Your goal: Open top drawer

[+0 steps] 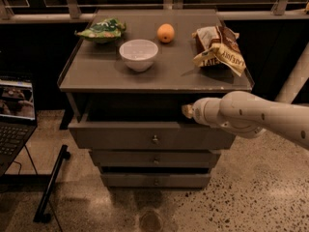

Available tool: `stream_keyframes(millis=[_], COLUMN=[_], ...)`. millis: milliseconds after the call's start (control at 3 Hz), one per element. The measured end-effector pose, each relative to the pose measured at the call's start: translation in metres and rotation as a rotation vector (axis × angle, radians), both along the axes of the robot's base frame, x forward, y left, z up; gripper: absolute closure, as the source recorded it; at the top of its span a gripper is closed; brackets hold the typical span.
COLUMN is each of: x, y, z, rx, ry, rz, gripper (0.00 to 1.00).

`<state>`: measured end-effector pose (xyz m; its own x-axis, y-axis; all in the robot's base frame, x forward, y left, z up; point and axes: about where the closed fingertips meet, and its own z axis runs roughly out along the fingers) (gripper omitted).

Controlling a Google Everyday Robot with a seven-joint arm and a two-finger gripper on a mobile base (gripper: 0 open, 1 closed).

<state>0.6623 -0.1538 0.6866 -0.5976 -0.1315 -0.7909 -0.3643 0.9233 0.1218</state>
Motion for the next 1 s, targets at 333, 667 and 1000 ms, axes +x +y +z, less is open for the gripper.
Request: stream_keyframes(millis=[333, 667, 1000], x=[-0.004, -0.015, -0.017], y=[0.0, -0.009, -0.011], z=[-0.006, -0.032, -0.031], rx=[-0.017, -0.041, -0.044], ry=[0.01, 0.072, 0.082], rz=[0.0, -0.019, -0.023], gripper=[1.0, 1.0, 1.0])
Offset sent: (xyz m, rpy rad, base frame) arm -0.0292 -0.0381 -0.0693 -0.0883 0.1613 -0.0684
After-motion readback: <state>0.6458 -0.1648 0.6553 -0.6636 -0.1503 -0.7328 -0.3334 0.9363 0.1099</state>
